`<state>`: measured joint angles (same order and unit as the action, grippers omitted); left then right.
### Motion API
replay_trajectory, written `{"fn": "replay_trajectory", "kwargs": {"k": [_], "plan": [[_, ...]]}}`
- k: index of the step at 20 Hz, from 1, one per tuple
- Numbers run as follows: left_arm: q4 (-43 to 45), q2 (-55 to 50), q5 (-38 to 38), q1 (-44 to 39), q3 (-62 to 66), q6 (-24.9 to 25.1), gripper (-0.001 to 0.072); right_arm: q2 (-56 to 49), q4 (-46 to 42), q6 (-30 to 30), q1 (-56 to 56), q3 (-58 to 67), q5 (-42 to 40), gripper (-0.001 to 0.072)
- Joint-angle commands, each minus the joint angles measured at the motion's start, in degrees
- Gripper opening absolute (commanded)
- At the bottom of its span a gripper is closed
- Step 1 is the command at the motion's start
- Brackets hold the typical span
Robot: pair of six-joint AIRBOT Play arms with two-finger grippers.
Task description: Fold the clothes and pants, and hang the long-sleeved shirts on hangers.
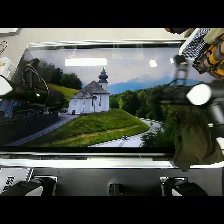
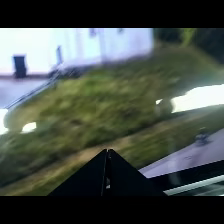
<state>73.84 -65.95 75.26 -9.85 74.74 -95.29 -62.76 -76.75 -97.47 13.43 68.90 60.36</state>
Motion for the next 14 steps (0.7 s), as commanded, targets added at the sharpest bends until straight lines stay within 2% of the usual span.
{"fn": "replay_trajectory", "kwargs": {"k": [1, 14], "plan": [[10.4, 2.9, 0.5, -4.5, -2.5, -2.5, 0.0013, -1.6, -3.3, 0.9, 5.7, 0.2, 0.7, 0.0037], [10.4, 2.6, 0.7, -4.5, -2.5, -3.1, 0.0014, -1.6, -3.6, 0.9, 5.7, 0.2, 1.9, 0.0038]]}}
